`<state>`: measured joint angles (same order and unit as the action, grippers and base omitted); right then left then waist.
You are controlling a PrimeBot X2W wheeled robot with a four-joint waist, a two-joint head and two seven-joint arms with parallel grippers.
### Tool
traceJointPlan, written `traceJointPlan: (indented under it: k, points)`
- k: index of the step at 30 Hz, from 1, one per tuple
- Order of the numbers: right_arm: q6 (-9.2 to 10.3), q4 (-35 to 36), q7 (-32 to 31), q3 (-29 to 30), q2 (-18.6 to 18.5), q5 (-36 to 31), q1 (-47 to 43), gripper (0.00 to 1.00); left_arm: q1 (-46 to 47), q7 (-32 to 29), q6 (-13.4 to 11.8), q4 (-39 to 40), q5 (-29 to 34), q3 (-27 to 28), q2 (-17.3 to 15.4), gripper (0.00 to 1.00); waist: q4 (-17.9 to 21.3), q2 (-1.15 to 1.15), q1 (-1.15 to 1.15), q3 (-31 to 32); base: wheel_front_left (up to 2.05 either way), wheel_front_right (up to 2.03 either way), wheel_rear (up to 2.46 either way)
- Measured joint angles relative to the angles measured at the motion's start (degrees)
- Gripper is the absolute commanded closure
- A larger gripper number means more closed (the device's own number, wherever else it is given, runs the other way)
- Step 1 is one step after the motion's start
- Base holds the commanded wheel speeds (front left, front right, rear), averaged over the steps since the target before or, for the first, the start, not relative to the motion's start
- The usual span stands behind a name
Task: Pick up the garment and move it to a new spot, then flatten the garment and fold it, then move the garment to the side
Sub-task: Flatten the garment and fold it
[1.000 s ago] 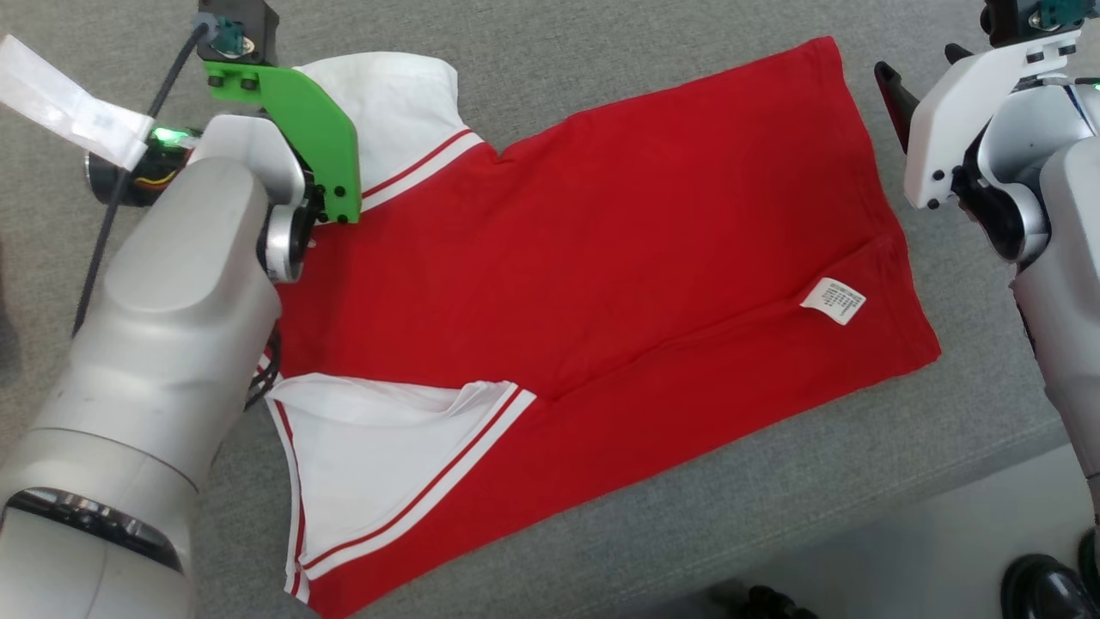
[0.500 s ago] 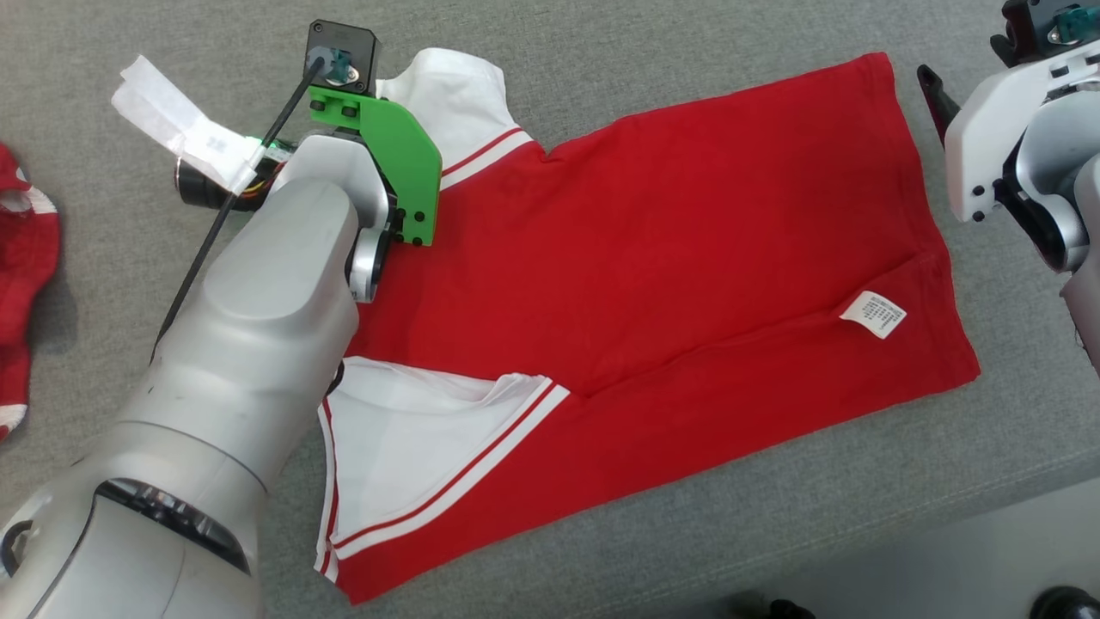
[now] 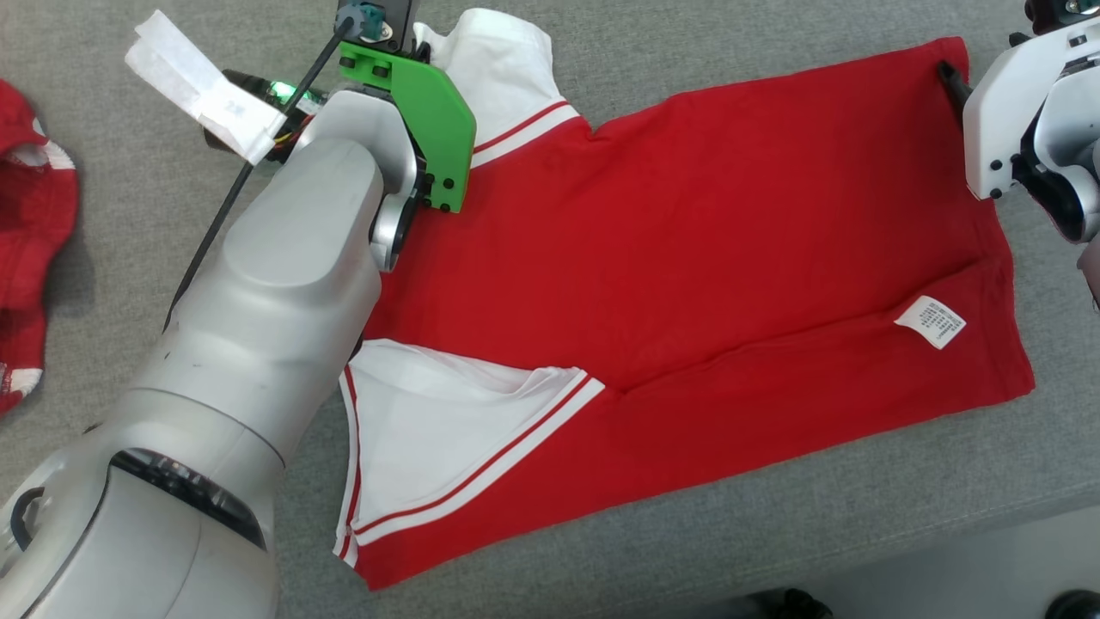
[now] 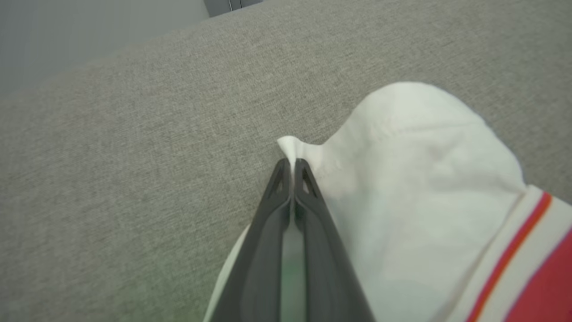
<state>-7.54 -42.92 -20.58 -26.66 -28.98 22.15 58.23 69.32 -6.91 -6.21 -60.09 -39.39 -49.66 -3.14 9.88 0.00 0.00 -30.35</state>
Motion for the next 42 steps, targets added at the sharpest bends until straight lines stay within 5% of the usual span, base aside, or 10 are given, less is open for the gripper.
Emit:
traceJointPlan:
  k: [12, 13, 14, 24, 31, 42]
  points:
    - [0.11, -2.5, -3.6, -5.0, -1.8, 9.1, 2.0, 0.03, 0.5, 2.3, 0.1, 2.6, -1.5, -1.7, 0.4, 1.00, -2.3, 0.00, 0.00, -1.7, 0.00, 0.00, 0.00]
    - [0.18, -2.7, -3.9, -5.2, -1.8, 9.7, 2.1, 0.82, 0.5, 2.5, -0.1, 2.8, -1.8, -1.7, 0.4, 1.00, -2.4, 0.00, 0.00, -1.7, 0.00, 0.00, 0.00]
    - [0.18, -2.8, -4.3, -5.6, -1.7, 10.1, 2.3, 1.00, 0.4, 3.0, -0.2, 3.0, -2.3, -1.7, 0.4, 1.00, -2.4, 0.00, 0.00, -1.8, 0.00, 0.00, 0.00]
    - [-0.02, -13.8, 12.2, 1.8, 2.5, 7.3, 0.5, 1.00, -2.4, 19.9, -1.5, 3.7, -2.3, 0.9, -0.2, 1.00, -3.0, 0.00, 0.00, 2.0, 0.00, 0.00, 0.00]
    - [-0.01, -19.6, 20.5, 3.3, 5.1, 4.4, -1.5, 1.00, -7.2, 21.7, 0.9, 6.4, -2.1, 2.8, -0.9, 1.00, -4.1, 0.00, 0.00, 6.7, 0.00, 0.00, 0.00]
    - [-0.01, -23.7, 31.5, 2.5, 5.3, 0.7, -8.7, 1.00, -29.5, 21.9, 4.9, 28.2, 7.4, 7.7, -5.4, 1.00, -6.6, 0.00, 0.00, 14.4, 0.00, 0.00, 0.00]
